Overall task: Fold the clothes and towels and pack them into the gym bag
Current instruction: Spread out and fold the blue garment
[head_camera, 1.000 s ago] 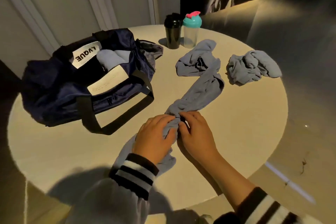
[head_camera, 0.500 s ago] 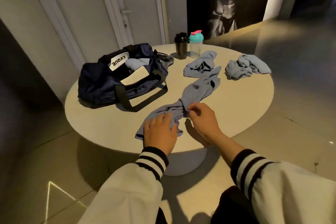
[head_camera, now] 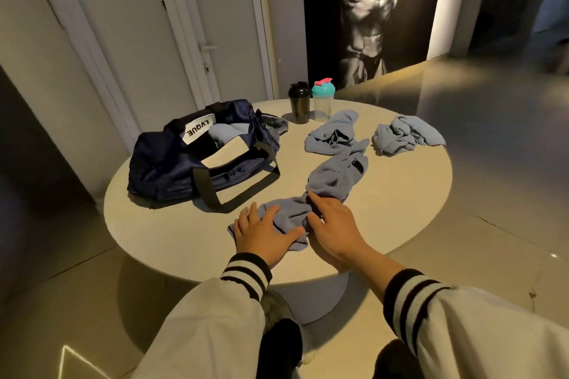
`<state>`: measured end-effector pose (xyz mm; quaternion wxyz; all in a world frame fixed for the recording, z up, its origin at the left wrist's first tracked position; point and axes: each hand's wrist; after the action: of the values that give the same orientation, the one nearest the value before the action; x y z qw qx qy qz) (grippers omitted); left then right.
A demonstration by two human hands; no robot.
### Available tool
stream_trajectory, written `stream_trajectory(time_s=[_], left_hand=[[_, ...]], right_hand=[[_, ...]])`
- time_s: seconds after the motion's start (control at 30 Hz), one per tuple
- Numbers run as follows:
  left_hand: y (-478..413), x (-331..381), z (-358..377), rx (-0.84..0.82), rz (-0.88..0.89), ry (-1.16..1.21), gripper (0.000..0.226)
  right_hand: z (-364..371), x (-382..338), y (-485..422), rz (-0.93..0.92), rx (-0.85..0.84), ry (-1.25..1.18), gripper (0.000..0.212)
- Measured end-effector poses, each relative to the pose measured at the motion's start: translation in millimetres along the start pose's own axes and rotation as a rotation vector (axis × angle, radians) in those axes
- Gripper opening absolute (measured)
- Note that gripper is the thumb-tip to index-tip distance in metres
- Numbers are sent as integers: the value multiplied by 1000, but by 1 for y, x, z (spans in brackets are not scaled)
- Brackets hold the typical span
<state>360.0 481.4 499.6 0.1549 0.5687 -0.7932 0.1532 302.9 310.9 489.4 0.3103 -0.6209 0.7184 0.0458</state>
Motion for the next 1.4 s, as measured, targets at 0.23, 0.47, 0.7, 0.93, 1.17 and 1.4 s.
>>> stream_trajectory(time_s=[0.23, 0.47, 0.7, 0.93, 1.17, 1.4], left_hand=[[-9, -10, 2, 291, 247, 259, 43], [-20, -2, -25, 284, 184, 207, 49], [-6, -23, -50, 488, 300, 501, 33], [-4, -43, -53, 136, 172, 366, 56], [20, -16, -39, -36, 389, 382, 21], [34, -4, -42, -281, 357, 570, 33]], right_hand=[[1, 2, 7, -1, 78, 102, 50], [6, 9, 3, -3, 73, 134, 53], [7, 5, 2, -7, -29, 213, 66], [8, 3, 7, -10, -86, 302, 57], [2, 2, 7, -105, -9, 88, 59], [-1, 2, 4, -78, -38, 5, 58]])
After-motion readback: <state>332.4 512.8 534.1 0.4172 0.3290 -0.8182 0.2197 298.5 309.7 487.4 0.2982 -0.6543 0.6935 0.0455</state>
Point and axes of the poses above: each hand's wrist, its own y-axis away from the middle knuckle, its own z-axis out of the palm, x = y × z, and after that the axes turned 6 degrees about y, right-handed
